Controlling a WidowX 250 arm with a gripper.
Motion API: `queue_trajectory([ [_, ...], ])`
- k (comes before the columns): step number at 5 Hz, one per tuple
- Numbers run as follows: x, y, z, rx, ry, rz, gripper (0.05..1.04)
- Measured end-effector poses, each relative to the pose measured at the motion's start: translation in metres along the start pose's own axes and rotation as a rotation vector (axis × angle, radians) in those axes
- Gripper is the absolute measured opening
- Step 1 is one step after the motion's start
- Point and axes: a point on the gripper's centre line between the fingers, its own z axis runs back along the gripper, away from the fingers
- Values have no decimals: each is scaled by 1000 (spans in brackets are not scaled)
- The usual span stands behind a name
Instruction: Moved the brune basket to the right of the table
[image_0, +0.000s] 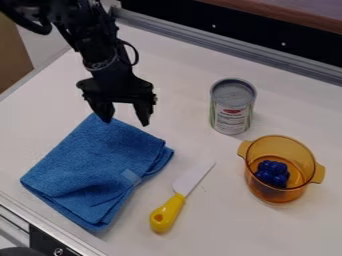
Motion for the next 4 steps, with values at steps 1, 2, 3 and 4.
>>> queue_trajectory([
  [1,-13,-17,0,-6,50,127,997],
  [2,-18,-41,10,-9,43,195,998],
  [3,-30,-75,12,33,46,323,997],
  [4,-46,-103,11,32,74,390,997],
])
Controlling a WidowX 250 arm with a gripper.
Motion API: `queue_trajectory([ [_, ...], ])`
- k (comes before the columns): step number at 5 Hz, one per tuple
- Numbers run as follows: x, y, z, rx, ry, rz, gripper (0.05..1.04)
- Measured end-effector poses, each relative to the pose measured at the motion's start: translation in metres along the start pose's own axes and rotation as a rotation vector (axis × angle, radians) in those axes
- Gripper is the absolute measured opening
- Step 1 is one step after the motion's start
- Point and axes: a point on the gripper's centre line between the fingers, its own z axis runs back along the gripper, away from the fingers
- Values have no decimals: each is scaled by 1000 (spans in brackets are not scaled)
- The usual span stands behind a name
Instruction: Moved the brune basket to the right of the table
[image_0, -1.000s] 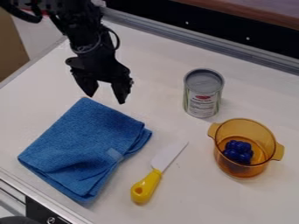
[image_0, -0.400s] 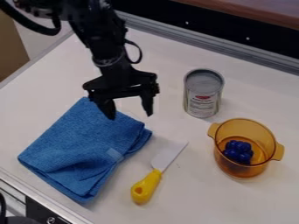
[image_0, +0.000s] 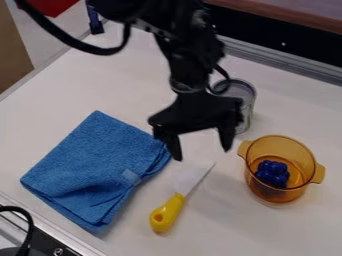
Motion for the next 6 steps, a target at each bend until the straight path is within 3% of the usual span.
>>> queue_trajectory([
  [1,-14,-16,-1,-22,-8,52,997],
  [2,-33,-29,-16,-36,14,52,998],
  [3,-43,-33,-31,-11,7,70,998],
  [5,-47,-41,-43,-31,-61,139,998],
  [6,-47,-40,-49,-8,-46,177,997],
])
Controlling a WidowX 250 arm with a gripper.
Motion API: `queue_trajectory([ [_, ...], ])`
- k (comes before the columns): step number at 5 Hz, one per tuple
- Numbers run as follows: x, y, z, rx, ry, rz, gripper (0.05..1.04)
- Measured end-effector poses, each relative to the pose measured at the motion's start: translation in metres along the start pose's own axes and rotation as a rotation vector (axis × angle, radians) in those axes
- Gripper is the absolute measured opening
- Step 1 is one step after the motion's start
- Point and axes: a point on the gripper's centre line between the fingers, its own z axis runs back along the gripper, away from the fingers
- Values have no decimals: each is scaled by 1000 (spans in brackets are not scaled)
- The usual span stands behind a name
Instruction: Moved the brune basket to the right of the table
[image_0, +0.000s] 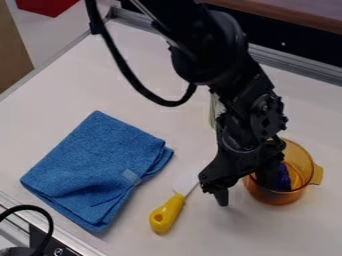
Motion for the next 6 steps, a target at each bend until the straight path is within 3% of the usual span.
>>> queue_trajectory([
  [1,1,0,-11,65,-4,4,952],
  [2,1,-2,-18,81,4,25,678],
  [3,3,-5,-18,68,32,25,384],
  [4,5,-5,-21,38,32,-3,167],
  [5,11,0,-12,2,41,-44,70],
  [6,21,-1,0,-41,37,-82,65],
])
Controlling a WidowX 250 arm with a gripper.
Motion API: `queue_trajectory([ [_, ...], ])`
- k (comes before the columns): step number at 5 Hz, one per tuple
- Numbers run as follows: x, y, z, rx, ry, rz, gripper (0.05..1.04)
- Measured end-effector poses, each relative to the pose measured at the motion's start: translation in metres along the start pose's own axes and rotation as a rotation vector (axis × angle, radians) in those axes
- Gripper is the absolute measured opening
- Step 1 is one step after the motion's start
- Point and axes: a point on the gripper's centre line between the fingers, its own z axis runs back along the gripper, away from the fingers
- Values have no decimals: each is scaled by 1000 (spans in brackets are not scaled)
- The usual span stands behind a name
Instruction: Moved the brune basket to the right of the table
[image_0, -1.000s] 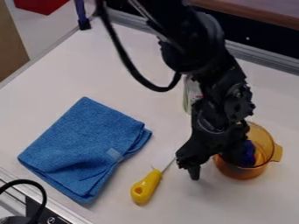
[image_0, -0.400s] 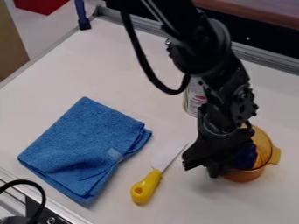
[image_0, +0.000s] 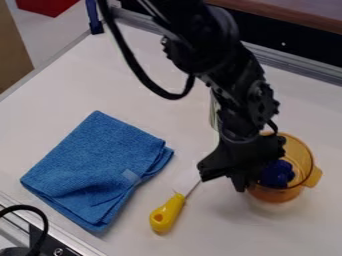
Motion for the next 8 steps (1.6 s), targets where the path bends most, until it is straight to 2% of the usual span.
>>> queue_trajectory([
  [1,16,5,18,-19,-19,15,65],
  [2,40,32,37,56,-24,41,65],
  [3,69,65,68,17,-44,43,65],
  [4,91,101,77,109,-66,71,65],
  [5,123,119,74,132,-87,97,65],
  [6,164,138,68,104,-126,164,65],
  [7,183,141,56,97,-155,177,65],
  [8,188,132,34,91,-171,170,65],
])
